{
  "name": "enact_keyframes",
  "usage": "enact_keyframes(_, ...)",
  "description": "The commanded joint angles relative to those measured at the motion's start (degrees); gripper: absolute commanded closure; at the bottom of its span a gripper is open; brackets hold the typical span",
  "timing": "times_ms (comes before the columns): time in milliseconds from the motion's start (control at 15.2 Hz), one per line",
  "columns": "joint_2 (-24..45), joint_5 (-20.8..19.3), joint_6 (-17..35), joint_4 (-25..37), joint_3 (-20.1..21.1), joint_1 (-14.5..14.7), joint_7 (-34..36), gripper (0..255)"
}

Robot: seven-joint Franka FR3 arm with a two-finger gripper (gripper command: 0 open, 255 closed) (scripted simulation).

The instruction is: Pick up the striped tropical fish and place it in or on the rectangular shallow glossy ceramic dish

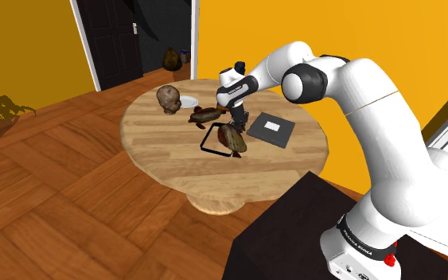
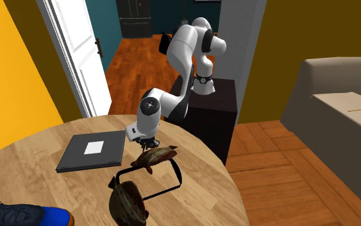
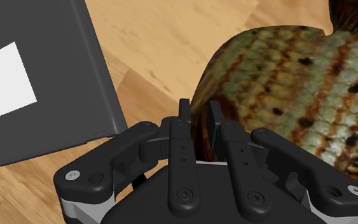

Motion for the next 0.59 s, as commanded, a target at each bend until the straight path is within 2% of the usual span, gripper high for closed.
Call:
enact_keyframes(0, 0.11, 0.05, 0.07, -0.19, 0.11, 0.06, 0.0, 0)
enact_keyframes(330, 0.13, 0.06, -0.05, -0.06, 0.13, 0.08, 0.0, 0)
enact_keyframes(528, -1.7, 0.37, -4.52, 2.44, 0.35, 0.91, -0.29, 0)
